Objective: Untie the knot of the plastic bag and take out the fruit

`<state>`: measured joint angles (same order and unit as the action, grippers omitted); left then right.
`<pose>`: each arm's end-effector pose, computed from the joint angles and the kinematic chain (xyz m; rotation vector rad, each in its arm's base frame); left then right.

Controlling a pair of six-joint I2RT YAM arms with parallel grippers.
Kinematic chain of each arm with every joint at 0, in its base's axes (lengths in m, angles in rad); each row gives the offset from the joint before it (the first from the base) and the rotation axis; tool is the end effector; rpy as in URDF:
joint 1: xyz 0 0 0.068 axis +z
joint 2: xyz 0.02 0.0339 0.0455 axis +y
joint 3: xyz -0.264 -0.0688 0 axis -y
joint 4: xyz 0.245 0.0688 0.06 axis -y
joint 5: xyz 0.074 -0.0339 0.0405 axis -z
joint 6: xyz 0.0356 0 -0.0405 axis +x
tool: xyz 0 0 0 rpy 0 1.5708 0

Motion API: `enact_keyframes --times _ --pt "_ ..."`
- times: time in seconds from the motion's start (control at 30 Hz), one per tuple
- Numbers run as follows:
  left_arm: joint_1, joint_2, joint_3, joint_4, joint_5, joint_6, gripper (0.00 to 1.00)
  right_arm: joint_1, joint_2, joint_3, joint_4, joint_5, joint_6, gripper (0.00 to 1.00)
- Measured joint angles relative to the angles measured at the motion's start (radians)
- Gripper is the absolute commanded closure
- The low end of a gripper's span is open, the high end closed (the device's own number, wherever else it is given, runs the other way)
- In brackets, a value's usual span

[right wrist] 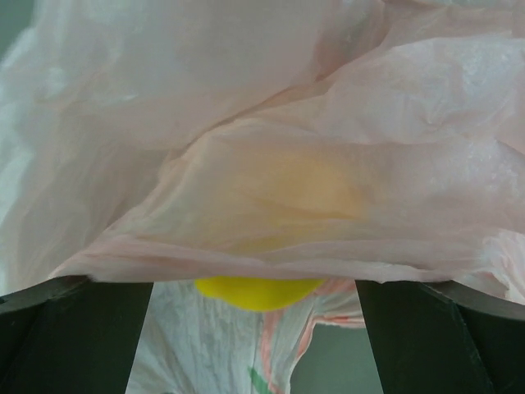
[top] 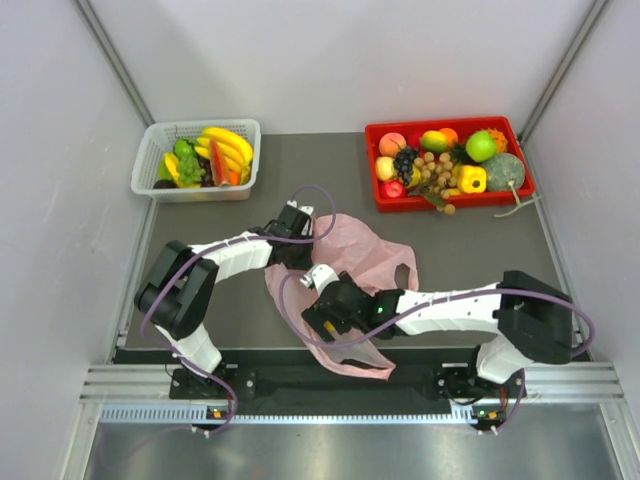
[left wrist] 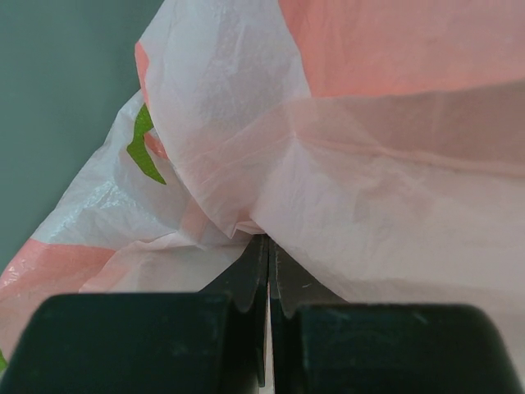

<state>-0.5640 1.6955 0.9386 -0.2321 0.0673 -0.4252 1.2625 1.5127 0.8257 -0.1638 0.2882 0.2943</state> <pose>0.2796 -0.1797 0.1593 0.2084 2.6163 -0.4507 0.1017 0.2861 0.1868 -1.0042 2.1922 0.3876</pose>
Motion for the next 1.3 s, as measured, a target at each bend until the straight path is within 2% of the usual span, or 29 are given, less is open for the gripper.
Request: enact_keyframes --times 0.17,0.27,0.37,0.4,0.47,0.57,0.6,0.7,0.87,1.17,1.3 --pt "0.0 0.0 0.0 0.0 0.003 0.0 1.0 -0.036 0.061 0.0 0.023 0.012 0.029 0.0" --pt "0.0 0.0 0.0 0.0 0.004 0.0 1.0 -0.051 0.067 0.0 0.043 0.015 0.042 0.08" --pt "0.0 0.0 0.0 0.0 0.008 0.0 1.0 -0.064 0.065 -0.002 0.076 0.014 0.05 0.2" --pt "0.0 0.0 -0.001 0.0 0.011 0.0 1.0 -0.069 0.061 -0.009 0.093 0.013 0.055 0.29" --pt "0.0 0.0 -0.002 0.001 0.016 0.0 1.0 -0.079 0.046 -0.035 0.121 0.001 0.057 0.39" --pt "0.0 0.0 -0.002 0.002 0.021 0.0 1.0 -0.106 0.025 -0.065 0.15 -0.042 0.064 0.66" --pt "0.0 0.0 -0.003 0.002 0.022 0.0 1.0 -0.116 0.024 -0.066 0.153 -0.06 0.065 0.83" --pt "0.001 -0.002 -0.005 0.004 0.022 0.0 1.0 -0.132 0.024 -0.066 0.156 -0.09 0.064 1.0" --pt "0.001 -0.004 -0.006 0.003 0.023 0.0 1.0 -0.134 -0.048 -0.098 0.126 -0.131 0.064 1.0" --pt "0.001 -0.034 -0.006 -0.004 0.021 0.0 1.0 -0.137 -0.48 -0.15 -0.092 -0.186 0.065 1.0" --pt "0.008 -0.038 -0.006 -0.007 0.021 0.0 1.0 -0.154 -0.597 -0.122 -0.221 -0.185 0.047 1.0"
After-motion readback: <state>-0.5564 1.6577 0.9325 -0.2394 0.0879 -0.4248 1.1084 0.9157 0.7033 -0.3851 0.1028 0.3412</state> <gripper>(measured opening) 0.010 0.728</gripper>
